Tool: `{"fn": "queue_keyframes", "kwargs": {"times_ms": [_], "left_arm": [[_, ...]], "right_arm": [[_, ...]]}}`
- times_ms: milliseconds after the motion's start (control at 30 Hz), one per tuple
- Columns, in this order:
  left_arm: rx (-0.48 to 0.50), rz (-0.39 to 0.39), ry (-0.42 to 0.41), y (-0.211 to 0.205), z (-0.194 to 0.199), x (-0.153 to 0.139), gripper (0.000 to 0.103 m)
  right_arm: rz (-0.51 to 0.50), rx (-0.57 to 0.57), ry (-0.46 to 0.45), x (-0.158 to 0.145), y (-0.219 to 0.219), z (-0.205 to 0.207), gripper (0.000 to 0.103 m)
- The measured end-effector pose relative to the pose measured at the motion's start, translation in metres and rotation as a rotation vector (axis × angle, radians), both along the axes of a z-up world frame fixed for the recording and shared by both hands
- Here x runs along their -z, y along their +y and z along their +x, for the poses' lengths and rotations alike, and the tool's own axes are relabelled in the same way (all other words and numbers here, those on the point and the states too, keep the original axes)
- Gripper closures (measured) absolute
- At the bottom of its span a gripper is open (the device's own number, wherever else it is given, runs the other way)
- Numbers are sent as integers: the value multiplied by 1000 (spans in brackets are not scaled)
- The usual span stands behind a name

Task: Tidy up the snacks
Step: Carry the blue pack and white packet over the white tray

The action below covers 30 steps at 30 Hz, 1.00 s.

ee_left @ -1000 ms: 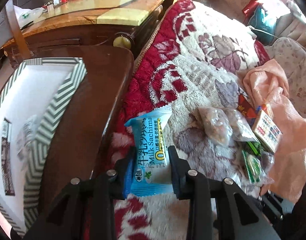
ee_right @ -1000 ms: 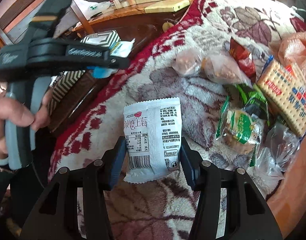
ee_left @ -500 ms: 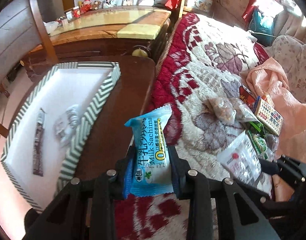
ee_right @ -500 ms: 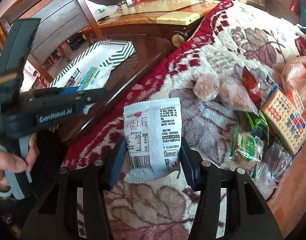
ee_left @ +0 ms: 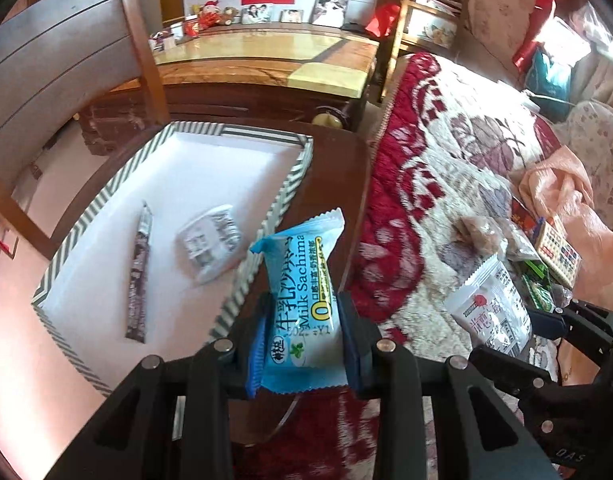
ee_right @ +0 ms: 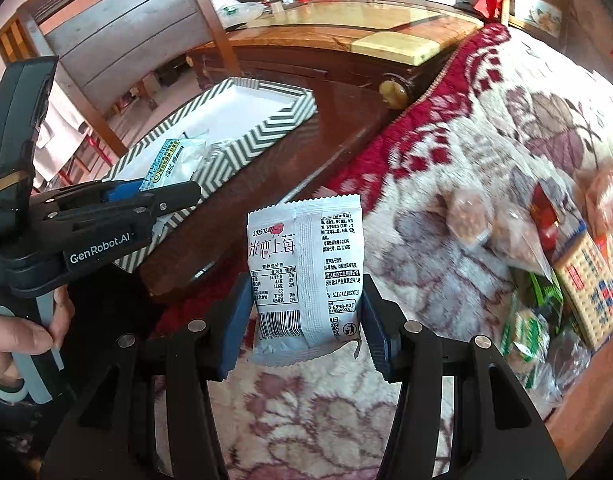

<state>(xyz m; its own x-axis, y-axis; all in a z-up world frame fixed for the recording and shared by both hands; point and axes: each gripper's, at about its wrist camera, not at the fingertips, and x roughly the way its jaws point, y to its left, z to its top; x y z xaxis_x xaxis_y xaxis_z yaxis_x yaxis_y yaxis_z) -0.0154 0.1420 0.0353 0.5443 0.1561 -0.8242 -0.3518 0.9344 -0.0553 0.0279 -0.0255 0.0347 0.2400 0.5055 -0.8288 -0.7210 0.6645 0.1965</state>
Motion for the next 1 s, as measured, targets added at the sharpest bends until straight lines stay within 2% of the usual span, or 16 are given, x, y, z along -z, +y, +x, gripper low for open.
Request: {"fn": "queue_keyframes", "kwargs": {"times_ms": [1000], "left_arm": [[-230, -63, 8, 105, -43, 12, 69]], "right_arm": [[-34, -207, -29, -13, 118, -22, 51]]}}
